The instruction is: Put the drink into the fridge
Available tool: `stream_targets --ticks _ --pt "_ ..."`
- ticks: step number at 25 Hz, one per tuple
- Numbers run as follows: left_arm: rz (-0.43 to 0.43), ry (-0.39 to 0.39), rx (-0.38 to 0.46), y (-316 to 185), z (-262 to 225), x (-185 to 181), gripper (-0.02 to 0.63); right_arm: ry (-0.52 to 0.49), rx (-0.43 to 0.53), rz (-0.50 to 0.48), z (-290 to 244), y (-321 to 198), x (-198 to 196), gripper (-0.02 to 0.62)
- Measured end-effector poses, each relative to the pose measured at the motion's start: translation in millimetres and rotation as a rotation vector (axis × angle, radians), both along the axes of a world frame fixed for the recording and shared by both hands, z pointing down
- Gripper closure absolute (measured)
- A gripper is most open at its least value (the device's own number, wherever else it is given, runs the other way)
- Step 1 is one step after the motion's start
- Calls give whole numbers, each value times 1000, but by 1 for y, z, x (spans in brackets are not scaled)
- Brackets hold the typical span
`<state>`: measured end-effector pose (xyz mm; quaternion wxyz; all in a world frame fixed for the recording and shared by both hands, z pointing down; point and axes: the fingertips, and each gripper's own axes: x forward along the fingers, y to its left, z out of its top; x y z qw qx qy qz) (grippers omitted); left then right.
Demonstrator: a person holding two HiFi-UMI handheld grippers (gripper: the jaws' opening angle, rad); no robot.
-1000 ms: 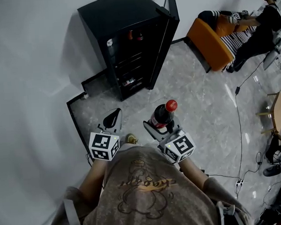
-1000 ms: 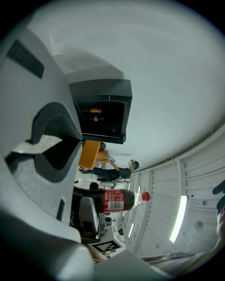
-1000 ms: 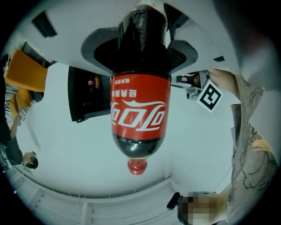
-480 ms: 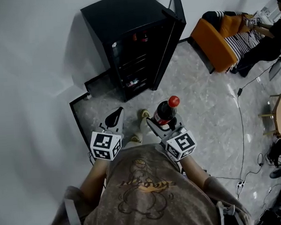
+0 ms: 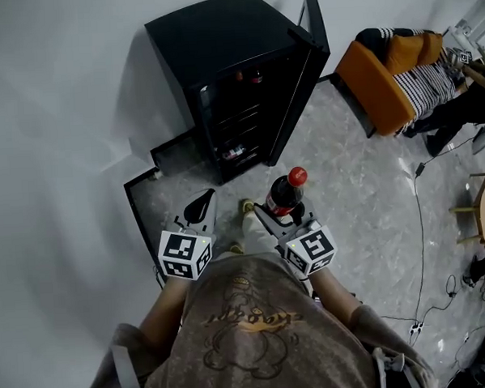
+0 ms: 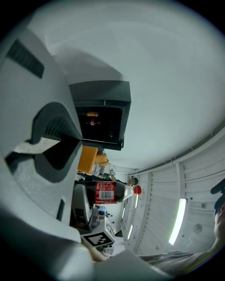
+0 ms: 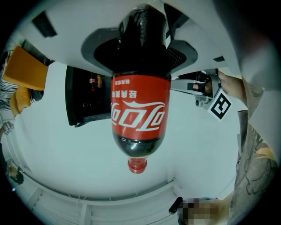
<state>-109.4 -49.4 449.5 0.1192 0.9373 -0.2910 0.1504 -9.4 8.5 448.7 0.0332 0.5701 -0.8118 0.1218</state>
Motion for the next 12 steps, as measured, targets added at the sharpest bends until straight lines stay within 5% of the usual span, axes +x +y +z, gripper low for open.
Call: stream_targets --ticks 12 --pt "18 -11 5 -22 -3 27 601 27 -21 -63 24 -36 12 305"
